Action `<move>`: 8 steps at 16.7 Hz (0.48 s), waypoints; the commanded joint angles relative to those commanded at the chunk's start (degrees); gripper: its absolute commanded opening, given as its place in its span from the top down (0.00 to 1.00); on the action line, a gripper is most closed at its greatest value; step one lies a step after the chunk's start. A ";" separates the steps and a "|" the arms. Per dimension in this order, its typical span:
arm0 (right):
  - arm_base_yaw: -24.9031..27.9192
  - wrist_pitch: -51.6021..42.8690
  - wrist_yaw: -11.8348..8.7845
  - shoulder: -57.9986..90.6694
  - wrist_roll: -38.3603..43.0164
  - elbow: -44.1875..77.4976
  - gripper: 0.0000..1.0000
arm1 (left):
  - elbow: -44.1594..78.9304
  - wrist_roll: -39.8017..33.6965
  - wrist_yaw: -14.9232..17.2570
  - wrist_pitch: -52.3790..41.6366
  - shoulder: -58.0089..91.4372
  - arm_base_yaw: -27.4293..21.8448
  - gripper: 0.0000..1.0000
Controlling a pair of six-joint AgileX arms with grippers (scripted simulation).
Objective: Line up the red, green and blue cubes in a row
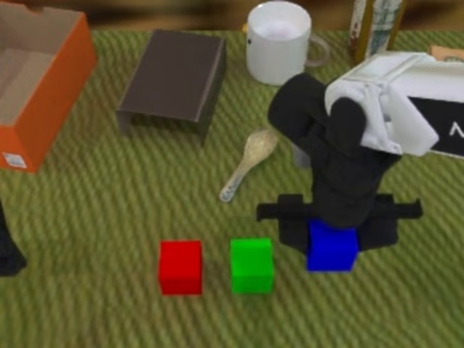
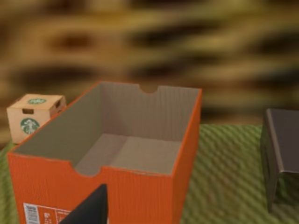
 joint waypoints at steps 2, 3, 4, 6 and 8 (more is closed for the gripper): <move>0.06 4.89 0.00 1.52 0.13 -2.86 1.00 | 0.00 0.00 0.00 0.00 0.00 0.00 0.00; 0.14 7.22 0.01 2.28 0.15 -4.28 1.00 | 0.00 0.00 0.00 0.00 0.00 0.00 0.00; 0.21 9.03 0.03 2.96 0.18 -5.50 1.00 | 0.00 0.00 0.00 0.00 0.00 0.00 0.00; 0.33 10.80 0.07 3.78 0.21 -6.87 1.00 | 0.00 0.00 0.00 0.00 0.00 0.00 0.00; 0.33 10.86 0.07 3.81 0.22 -6.92 1.00 | 0.00 0.00 0.00 0.00 0.00 0.00 0.00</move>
